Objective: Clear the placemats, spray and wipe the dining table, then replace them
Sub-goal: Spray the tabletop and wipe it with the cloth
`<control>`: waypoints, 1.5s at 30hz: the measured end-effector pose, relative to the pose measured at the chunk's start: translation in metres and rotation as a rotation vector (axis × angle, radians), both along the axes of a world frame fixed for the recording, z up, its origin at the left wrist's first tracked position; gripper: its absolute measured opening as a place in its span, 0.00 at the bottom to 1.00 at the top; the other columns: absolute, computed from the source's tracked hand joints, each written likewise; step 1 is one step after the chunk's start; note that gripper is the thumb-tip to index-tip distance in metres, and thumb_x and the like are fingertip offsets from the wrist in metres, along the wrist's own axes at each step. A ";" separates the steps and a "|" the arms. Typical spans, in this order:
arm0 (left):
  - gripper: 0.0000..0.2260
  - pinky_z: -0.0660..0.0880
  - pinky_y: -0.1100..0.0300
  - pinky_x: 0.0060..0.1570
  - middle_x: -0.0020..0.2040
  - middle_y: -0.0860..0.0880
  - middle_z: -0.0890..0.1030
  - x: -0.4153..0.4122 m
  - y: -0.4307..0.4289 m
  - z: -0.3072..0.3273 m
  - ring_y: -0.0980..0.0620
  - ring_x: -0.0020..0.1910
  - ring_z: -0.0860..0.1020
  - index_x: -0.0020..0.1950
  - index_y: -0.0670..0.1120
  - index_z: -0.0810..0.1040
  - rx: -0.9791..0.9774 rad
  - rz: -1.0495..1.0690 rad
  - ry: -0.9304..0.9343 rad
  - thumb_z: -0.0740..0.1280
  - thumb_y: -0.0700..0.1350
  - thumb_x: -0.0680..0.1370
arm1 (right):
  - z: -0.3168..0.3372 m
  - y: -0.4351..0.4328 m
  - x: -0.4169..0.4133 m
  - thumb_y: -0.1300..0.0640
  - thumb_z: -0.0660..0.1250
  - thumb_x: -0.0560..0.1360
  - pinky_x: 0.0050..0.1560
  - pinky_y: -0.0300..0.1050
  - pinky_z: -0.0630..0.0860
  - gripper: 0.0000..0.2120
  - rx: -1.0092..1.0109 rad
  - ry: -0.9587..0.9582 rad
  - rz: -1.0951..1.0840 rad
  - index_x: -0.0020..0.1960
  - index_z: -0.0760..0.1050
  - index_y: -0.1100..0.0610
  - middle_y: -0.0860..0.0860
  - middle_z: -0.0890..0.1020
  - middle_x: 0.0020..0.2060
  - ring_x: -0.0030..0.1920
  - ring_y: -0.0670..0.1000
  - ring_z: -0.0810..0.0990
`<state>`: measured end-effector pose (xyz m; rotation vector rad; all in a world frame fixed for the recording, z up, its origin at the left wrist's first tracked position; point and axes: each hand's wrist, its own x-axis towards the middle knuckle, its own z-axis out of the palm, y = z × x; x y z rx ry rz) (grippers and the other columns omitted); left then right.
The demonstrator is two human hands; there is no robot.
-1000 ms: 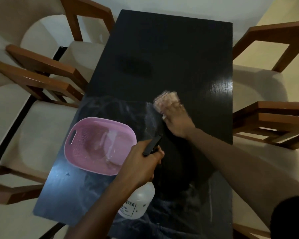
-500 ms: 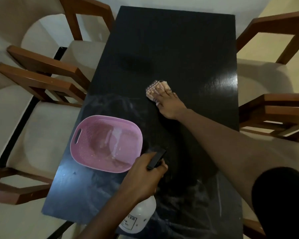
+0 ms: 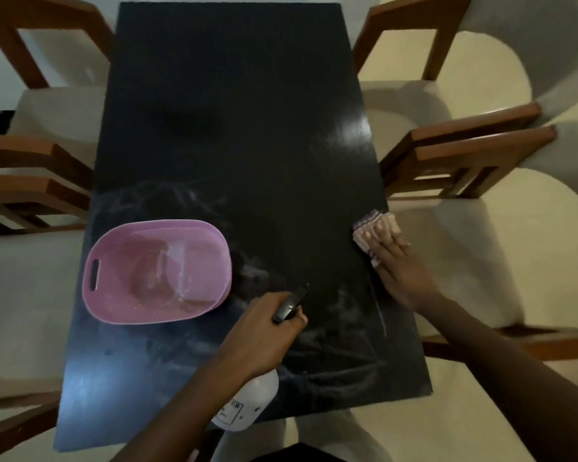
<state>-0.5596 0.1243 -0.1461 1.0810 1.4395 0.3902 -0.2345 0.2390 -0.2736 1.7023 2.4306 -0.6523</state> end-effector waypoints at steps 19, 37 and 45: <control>0.05 0.73 0.61 0.34 0.39 0.48 0.83 0.058 -0.058 0.010 0.61 0.30 0.78 0.47 0.47 0.81 0.036 0.010 0.050 0.68 0.44 0.82 | 0.006 -0.082 0.030 0.45 0.51 0.87 0.83 0.62 0.50 0.28 -0.032 -0.029 -0.014 0.83 0.45 0.37 0.43 0.42 0.84 0.84 0.52 0.38; 0.03 0.75 0.57 0.31 0.44 0.43 0.84 0.099 -0.106 0.014 0.52 0.31 0.78 0.50 0.48 0.80 0.053 0.201 0.056 0.68 0.43 0.83 | 0.006 -0.220 0.075 0.43 0.47 0.87 0.84 0.54 0.47 0.27 -0.048 -0.008 0.016 0.83 0.41 0.34 0.39 0.40 0.84 0.83 0.46 0.34; 0.02 0.77 0.56 0.32 0.44 0.43 0.84 0.095 -0.124 0.016 0.51 0.29 0.77 0.51 0.49 0.80 0.088 0.206 0.105 0.67 0.45 0.83 | -0.007 -0.272 -0.004 0.48 0.57 0.83 0.79 0.53 0.34 0.34 -0.042 0.033 0.160 0.85 0.44 0.39 0.44 0.41 0.84 0.84 0.52 0.39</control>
